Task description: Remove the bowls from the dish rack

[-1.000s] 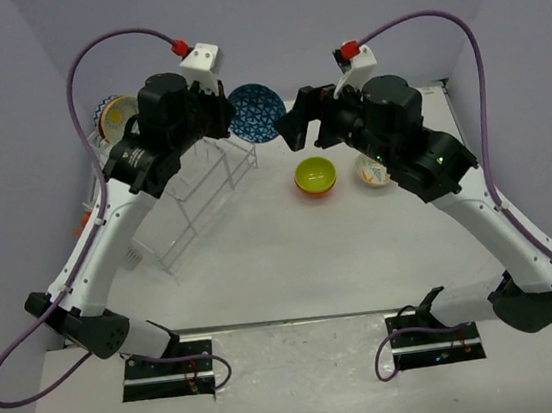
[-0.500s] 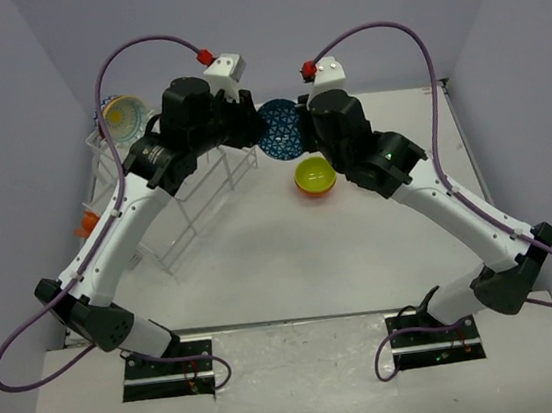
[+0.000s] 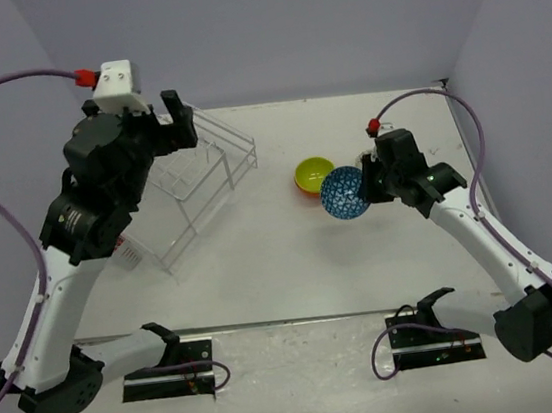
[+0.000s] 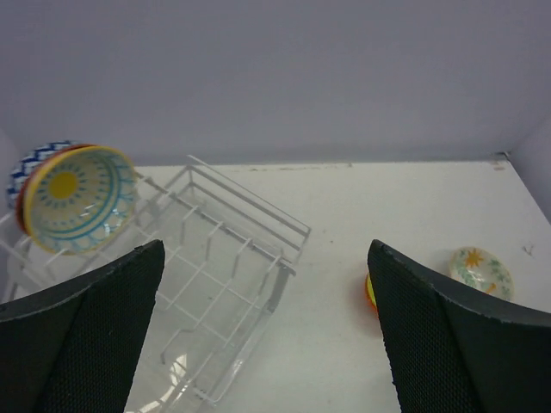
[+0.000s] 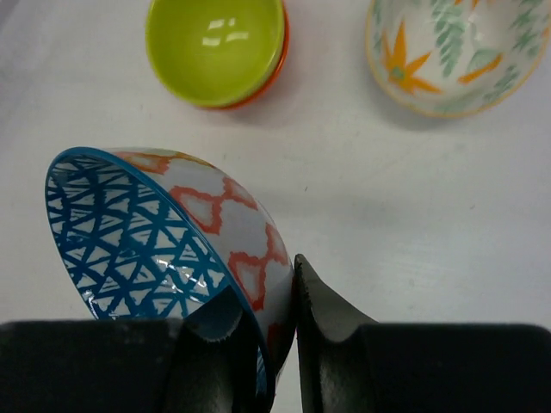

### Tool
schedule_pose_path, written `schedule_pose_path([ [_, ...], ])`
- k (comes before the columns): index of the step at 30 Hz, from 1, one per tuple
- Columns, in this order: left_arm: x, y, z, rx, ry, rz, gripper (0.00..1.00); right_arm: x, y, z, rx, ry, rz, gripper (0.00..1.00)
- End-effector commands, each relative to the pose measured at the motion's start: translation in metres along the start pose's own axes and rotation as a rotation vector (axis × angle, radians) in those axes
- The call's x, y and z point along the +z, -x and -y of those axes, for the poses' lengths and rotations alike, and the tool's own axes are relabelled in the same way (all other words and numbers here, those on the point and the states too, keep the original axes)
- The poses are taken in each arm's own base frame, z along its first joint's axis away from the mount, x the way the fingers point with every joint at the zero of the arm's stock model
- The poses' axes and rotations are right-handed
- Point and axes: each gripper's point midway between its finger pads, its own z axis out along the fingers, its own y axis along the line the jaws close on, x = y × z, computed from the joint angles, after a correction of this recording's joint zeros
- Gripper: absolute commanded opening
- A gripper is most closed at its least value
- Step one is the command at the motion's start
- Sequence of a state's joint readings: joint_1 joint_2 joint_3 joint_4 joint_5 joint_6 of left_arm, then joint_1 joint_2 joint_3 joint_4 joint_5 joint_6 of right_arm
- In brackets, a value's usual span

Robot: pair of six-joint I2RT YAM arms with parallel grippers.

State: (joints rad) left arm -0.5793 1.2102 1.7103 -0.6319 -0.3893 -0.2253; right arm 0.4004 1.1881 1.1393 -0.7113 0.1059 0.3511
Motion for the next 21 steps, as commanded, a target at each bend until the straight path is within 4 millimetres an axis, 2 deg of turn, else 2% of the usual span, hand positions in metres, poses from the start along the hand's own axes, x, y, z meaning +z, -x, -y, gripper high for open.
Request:
schedule_pose_path([
  [1, -0.018, 0.006, -0.042, 0.042, 0.171, 0.045, 1.00, -0.007, -0.037, -0.034, 0.044, 0.245, -0.103, 0.00],
  [3, -0.020, 0.004, -0.041, 0.045, 0.151, 0.044, 1.00, 0.004, -0.058, -0.037, 0.062, 0.284, -0.171, 0.00],
  [4, -0.019, 0.001, -0.041, 0.051, 0.151, 0.037, 1.00, 0.010, -0.079, -0.040, 0.080, 0.322, -0.239, 0.00],
  [6, -0.017, -0.002, -0.039, 0.061, 0.141, 0.027, 1.00, 0.027, -0.103, -0.040, 0.115, 0.328, -0.311, 0.00],
  [7, -0.016, -0.005, -0.039, 0.071, 0.143, 0.019, 1.00, 0.034, -0.104, -0.042, 0.128, 0.340, -0.306, 0.00],
  [8, -0.014, -0.008, -0.041, 0.077, 0.148, 0.013, 1.00, 0.042, -0.116, -0.038, 0.136, 0.316, -0.338, 0.00],
  [12, -0.011, -0.011, -0.053, 0.088, 0.176, 0.007, 1.00, 0.070, -0.123, -0.029, 0.175, 0.266, -0.358, 0.00],
  [15, -0.011, -0.009, -0.062, 0.080, 0.169, 0.014, 1.00, 0.089, -0.125, -0.029, 0.191, 0.258, -0.359, 0.00],
  [21, -0.008, -0.014, -0.075, 0.093, 0.209, 0.008, 1.00, 0.112, -0.133, -0.019, 0.208, 0.191, -0.382, 0.09],
])
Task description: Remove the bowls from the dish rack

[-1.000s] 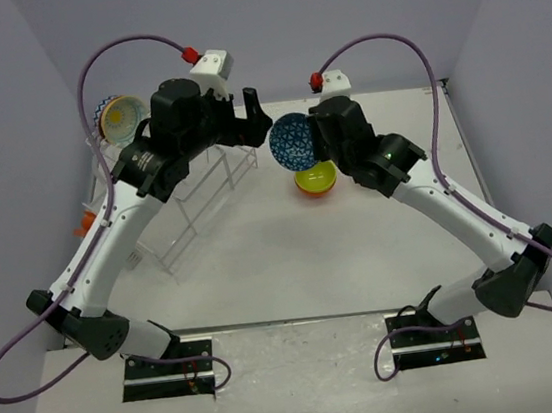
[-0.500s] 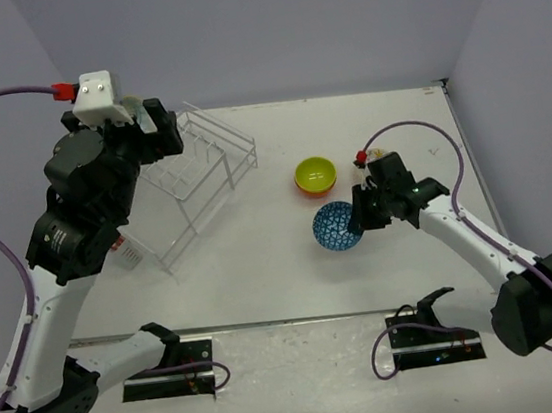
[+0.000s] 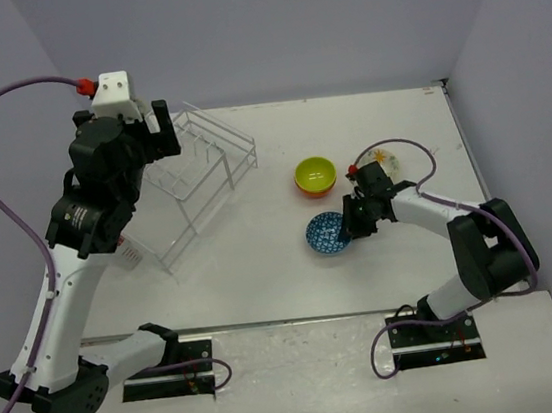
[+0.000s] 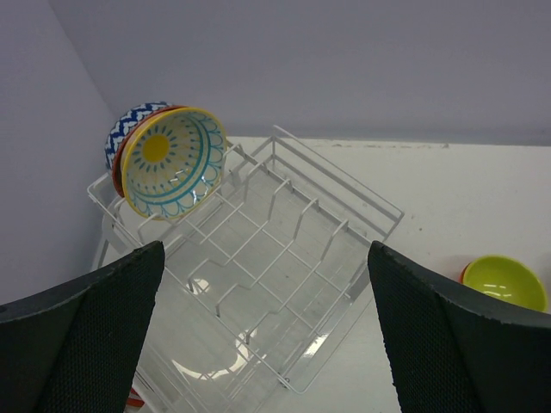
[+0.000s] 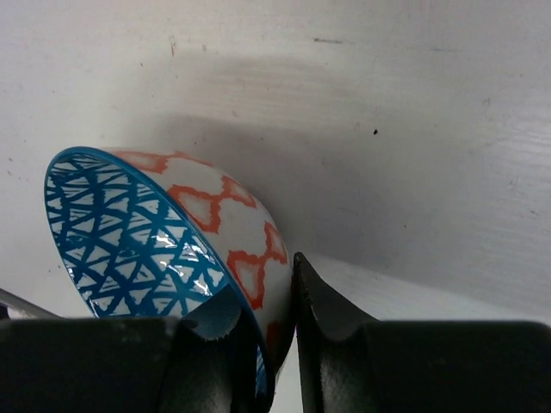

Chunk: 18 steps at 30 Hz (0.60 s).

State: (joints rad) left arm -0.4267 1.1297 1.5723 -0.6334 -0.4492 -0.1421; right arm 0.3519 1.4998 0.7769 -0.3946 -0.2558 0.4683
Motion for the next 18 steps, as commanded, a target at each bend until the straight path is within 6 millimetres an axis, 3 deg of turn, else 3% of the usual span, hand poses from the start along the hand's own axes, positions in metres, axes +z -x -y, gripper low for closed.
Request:
schedule_pose_path([
  [1, -0.002, 0.010, -0.006, 0.002, 0.012, 0.044, 1.00, 0.004, 0.025, -0.011, 0.013, 0.036, 0.075, 0.18],
  [3, 0.002, 0.006, -0.010, 0.005, 0.032, 0.036, 1.00, 0.004, 0.026, -0.005, 0.021, 0.006, 0.090, 0.23],
  [9, 0.021, -0.005, -0.033, 0.117, 0.189, -0.016, 1.00, -0.021, 0.031, -0.003, 0.023, -0.029, 0.166, 0.61],
  [10, 0.021, -0.005, -0.042, 0.142, 0.244, -0.020, 1.00, -0.032, 0.033, -0.005, 0.016, -0.027, 0.191, 0.74],
  [13, 0.026, -0.004, -0.052, 0.214, 0.313, -0.039, 1.00, -0.052, 0.035, 0.000, 0.016, -0.071, 0.233, 0.91],
  [15, 0.027, 0.003, -0.055, 0.252, 0.331, -0.032, 1.00, -0.079, 0.042, -0.001, 0.009, -0.090, 0.302, 0.99],
  [18, 0.030, 0.013, -0.064, 0.343, 0.386, -0.011, 1.00, -0.123, 0.052, -0.010, -0.010, -0.074, 0.424, 0.99],
])
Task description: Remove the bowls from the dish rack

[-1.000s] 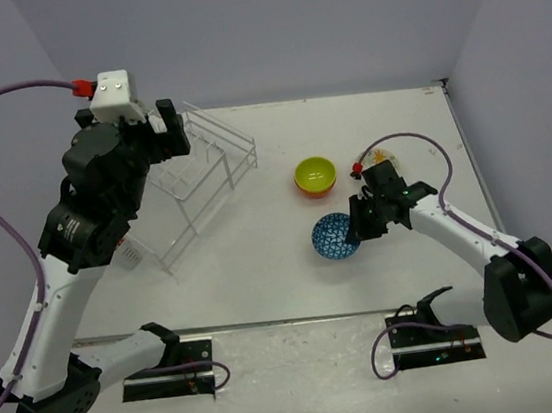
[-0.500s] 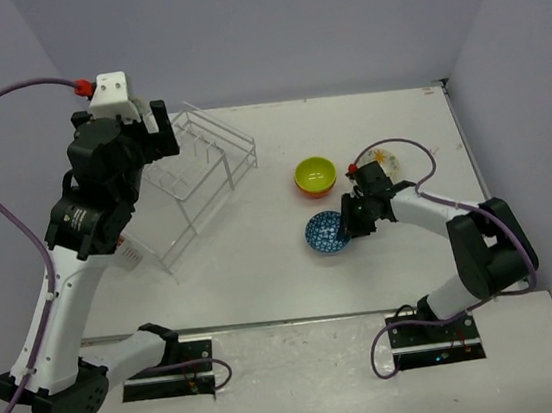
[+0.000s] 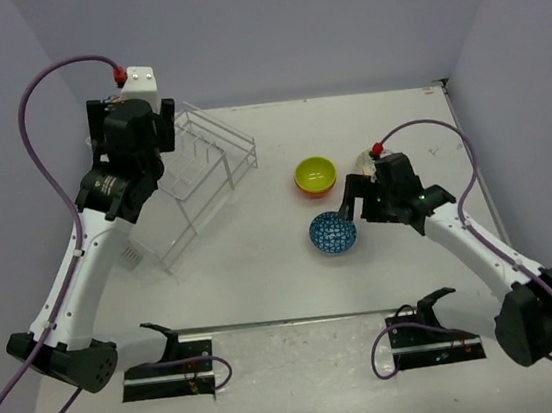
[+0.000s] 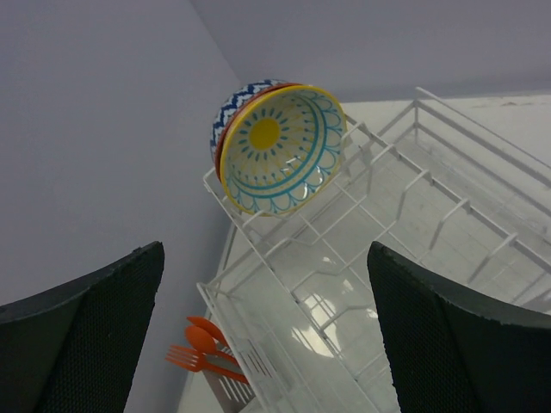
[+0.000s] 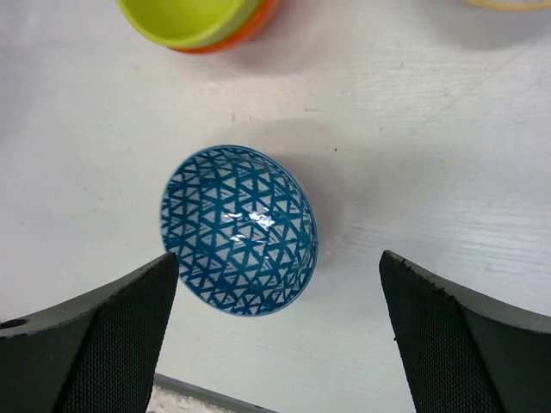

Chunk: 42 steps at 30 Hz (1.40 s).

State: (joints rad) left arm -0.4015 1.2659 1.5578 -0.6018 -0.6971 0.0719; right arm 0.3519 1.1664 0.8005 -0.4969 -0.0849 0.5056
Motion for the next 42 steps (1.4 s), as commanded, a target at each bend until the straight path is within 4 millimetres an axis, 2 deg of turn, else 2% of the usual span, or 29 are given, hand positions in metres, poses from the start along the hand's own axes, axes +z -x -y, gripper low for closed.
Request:
schedule_pose_path([
  [1, -0.004, 0.031, -0.037, 0.081, 0.152, 0.087, 1.00, -0.050, 0.038, 0.001, -0.011, -0.046, 0.177, 0.99],
  [2, 0.001, 0.039, -0.040, 0.125, 0.190, 0.111, 1.00, -0.069, 0.046, -0.004, -0.021, -0.018, 0.243, 0.99],
  [4, 0.011, 0.038, -0.037, 0.186, 0.213, 0.111, 1.00, -0.088, 0.053, -0.012, -0.033, 0.025, 0.299, 0.99],
  [6, 0.028, 0.036, -0.031, 0.249, 0.258, 0.087, 1.00, -0.103, 0.058, -0.020, -0.050, 0.068, 0.341, 0.99],
  [8, 0.045, 0.033, -0.029, 0.286, 0.298, 0.065, 1.00, -0.109, 0.062, -0.024, -0.059, 0.088, 0.359, 0.99],
  [10, 0.055, 0.033, -0.044, 0.272, 0.356, 0.044, 1.00, -0.109, 0.060, -0.030, -0.075, 0.120, 0.344, 0.99],
  [12, 0.073, 0.025, -0.044, 0.265, 0.330, 0.010, 1.00, -0.106, 0.058, -0.032, -0.088, 0.130, 0.328, 0.99],
  [13, 0.074, 0.033, -0.046, 0.240, 0.315, 0.020, 1.00, -0.103, 0.056, -0.032, -0.091, 0.128, 0.316, 0.99],
  [18, 0.092, 0.028, -0.036, 0.192, 0.217, -0.008, 1.00, -0.104, 0.056, -0.036, -0.100, 0.151, 0.315, 0.99],
  [21, 0.101, 0.017, -0.029, 0.191, 0.189, -0.033, 0.96, -0.108, 0.058, -0.040, -0.103, 0.173, 0.328, 0.99],
  [26, 0.115, 0.000, -0.041, 0.195, 0.263, -0.071, 0.89, -0.113, 0.059, -0.045, -0.110, 0.200, 0.336, 0.99],
  [32, 0.130, -0.009, -0.041, 0.198, 0.272, -0.090, 0.82, -0.116, 0.061, -0.048, -0.118, 0.214, 0.345, 0.99],
  [39, 0.141, -0.018, -0.029, 0.202, 0.243, -0.117, 0.64, -0.113, 0.061, -0.050, -0.126, 0.226, 0.345, 0.99],
  [42, 0.144, -0.020, -0.028, 0.207, 0.244, -0.121, 0.61, -0.111, 0.061, -0.050, -0.132, 0.228, 0.343, 0.99],
])
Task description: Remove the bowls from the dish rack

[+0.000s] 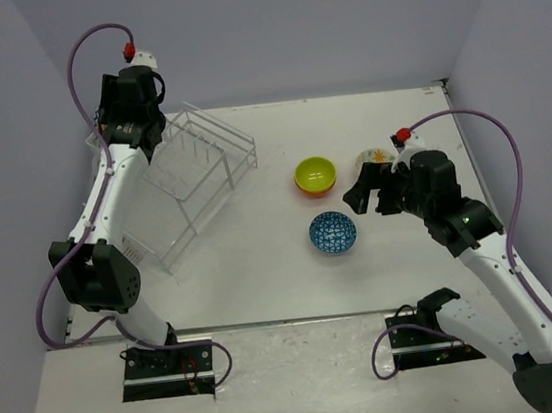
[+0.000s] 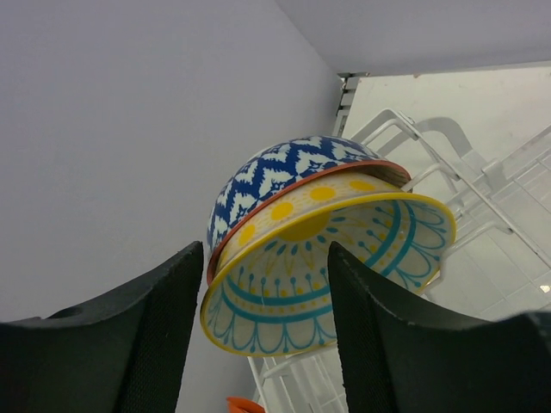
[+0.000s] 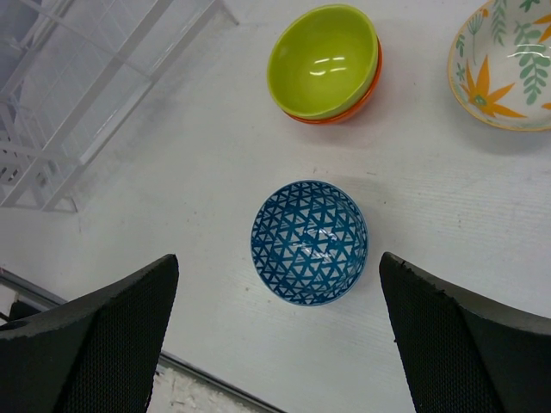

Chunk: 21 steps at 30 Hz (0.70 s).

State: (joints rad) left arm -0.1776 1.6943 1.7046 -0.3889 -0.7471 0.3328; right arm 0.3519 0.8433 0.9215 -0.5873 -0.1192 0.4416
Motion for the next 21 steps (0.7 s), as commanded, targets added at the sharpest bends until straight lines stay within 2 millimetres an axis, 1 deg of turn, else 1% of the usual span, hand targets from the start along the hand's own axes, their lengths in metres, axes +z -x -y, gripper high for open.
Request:
schedule_pose_path([
  [1, -0.0008, 0.0126, -0.0084, -0.040, 0.016, 0.031, 0.60, 0.0004, 0.0127, -0.0075, -0.032, 0.038, 0.041, 0.99],
  [5, -0.0013, 0.0147, -0.0087, -0.042, 0.016, 0.035, 0.48, 0.0025, 0.0145, -0.0069, -0.035, 0.035, 0.049, 0.99],
  [7, -0.0015, 0.0146, -0.0087, -0.042, 0.015, 0.036, 0.45, 0.0036, 0.0147, -0.0083, -0.035, 0.042, 0.048, 0.99],
  [8, -0.0015, 0.0150, -0.0085, -0.043, 0.014, 0.037, 0.40, 0.0037, 0.0149, -0.0086, -0.035, 0.044, 0.047, 0.99],
  [10, -0.0019, 0.0158, -0.0096, -0.044, 0.017, 0.040, 0.36, 0.0041, 0.0151, -0.0095, -0.035, 0.048, 0.046, 0.99],
  [11, -0.0021, 0.0161, -0.0100, -0.045, 0.018, 0.042, 0.30, 0.0042, 0.0149, -0.0098, -0.035, 0.049, 0.044, 0.99],
  [12, -0.0034, 0.0176, -0.0116, -0.051, 0.019, 0.049, 0.27, 0.0038, 0.0153, -0.0098, -0.035, 0.050, 0.046, 0.99],
  [14, -0.0037, 0.0181, -0.0110, -0.052, 0.015, 0.059, 0.23, 0.0026, 0.0152, -0.0105, -0.041, 0.054, 0.047, 0.99],
  [16, -0.0041, 0.0164, -0.0114, -0.050, 0.019, 0.061, 0.22, 0.0014, 0.0171, -0.0126, -0.046, 0.064, 0.056, 0.99],
  [19, -0.0037, 0.0161, -0.0103, -0.050, 0.015, 0.064, 0.16, 0.0002, 0.0166, -0.0128, -0.047, 0.068, 0.061, 0.99],
  [20, -0.0025, 0.0148, -0.0077, -0.046, 0.009, 0.061, 0.12, 0.0004, 0.0162, -0.0123, -0.046, 0.067, 0.062, 0.99],
  [21, -0.0025, 0.0148, -0.0077, -0.045, 0.009, 0.061, 0.10, 0.0000, 0.0163, -0.0127, -0.047, 0.069, 0.062, 0.99],
])
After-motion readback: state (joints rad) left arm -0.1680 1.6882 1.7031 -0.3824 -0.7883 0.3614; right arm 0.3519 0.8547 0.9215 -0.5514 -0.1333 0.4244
